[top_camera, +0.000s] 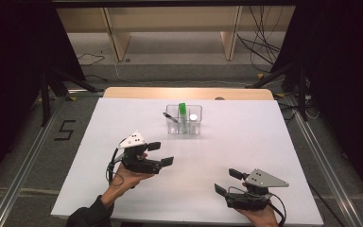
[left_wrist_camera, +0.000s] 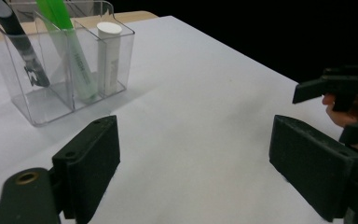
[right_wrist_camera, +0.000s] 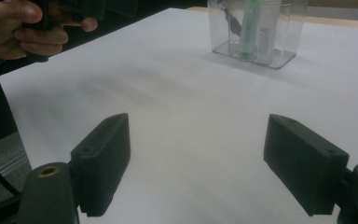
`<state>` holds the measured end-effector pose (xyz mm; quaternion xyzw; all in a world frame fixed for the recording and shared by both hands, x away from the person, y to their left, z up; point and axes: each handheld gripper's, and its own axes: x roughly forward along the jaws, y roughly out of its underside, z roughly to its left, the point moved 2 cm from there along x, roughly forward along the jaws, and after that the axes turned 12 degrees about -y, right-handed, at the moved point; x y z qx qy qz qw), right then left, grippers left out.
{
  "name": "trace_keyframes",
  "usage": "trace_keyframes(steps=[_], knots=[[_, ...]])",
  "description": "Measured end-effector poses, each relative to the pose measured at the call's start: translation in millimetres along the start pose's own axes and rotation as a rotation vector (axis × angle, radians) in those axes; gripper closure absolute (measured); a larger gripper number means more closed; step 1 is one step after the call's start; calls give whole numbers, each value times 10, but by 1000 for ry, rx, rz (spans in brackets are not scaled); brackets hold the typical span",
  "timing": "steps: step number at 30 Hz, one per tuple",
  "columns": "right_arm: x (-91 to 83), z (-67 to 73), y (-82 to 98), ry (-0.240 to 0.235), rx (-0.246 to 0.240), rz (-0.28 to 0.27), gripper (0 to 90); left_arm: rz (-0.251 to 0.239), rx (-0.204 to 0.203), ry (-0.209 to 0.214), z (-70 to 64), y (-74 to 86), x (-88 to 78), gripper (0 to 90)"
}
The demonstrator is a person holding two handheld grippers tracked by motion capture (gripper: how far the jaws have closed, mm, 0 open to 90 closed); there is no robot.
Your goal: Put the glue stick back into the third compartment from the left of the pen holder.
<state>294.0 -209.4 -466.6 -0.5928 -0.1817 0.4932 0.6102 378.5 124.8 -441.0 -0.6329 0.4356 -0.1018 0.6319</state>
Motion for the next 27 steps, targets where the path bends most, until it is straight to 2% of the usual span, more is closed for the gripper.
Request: trace_keyframes(steps=[3, 7, 14, 18, 27], knots=[[-2, -7, 1, 0, 2, -2, 237, -1, 24, -10, -13, 73, -55, 162], [-3, -11, 2, -1, 6, -5, 237, -12, 32, -6, -31, 143, -119, 162], [-6, -9, 2, -1, 4, -6, 237, -20, 21, -9, -41, 260, -227, 162], [-13, -20, 2, 2, 9, -10, 237, -12, 31, -11, -61, 325, -262, 162], [-23, -23, 4, 7, 6, -11, 237, -9, -23, 3, -44, 455, -393, 162]])
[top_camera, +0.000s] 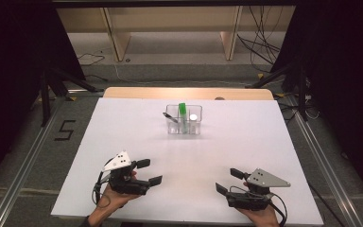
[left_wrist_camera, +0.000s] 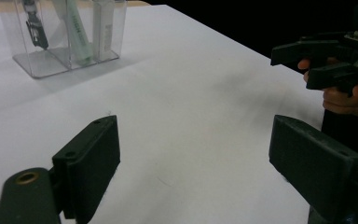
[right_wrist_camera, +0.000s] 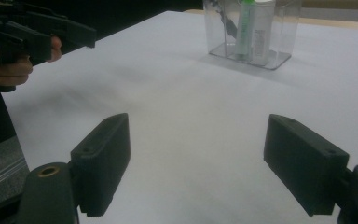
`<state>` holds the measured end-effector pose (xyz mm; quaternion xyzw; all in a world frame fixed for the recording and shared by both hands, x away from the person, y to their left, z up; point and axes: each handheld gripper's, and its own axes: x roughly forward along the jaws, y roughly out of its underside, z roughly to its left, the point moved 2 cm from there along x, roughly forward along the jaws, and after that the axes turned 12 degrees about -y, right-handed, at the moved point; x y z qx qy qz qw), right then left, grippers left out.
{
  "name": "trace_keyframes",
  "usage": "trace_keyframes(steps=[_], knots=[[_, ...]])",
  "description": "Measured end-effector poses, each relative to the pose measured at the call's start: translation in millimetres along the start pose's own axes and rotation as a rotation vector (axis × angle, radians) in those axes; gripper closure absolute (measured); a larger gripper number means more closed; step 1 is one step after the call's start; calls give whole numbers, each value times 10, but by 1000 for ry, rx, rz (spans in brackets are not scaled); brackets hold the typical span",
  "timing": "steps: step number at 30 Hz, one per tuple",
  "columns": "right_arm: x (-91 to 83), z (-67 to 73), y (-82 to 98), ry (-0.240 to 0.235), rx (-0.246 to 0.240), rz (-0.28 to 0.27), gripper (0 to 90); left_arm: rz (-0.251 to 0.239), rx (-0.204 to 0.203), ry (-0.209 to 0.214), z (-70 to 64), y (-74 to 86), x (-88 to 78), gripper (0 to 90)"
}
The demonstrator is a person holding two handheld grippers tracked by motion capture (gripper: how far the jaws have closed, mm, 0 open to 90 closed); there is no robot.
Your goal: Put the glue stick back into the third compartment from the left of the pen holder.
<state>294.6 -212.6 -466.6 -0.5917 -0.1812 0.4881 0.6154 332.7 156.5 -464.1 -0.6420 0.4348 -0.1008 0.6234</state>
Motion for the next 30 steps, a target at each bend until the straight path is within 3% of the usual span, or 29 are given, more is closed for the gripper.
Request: trace_keyframes(steps=[3, 6, 15, 30], knots=[[6, -1, 4, 2, 0, 2, 237, 12, -20, 1, -2, 74, -43, 162], [14, 4, 8, 0, -1, 3, 237, 27, 7, -21, -12, 124, -57, 162], [23, 3, 17, -1, -5, 8, 235, 0, 9, -42, 30, 101, -67, 162], [29, 3, 20, -1, -6, 10, 235, 3, 11, -49, 28, 105, -51, 162]])
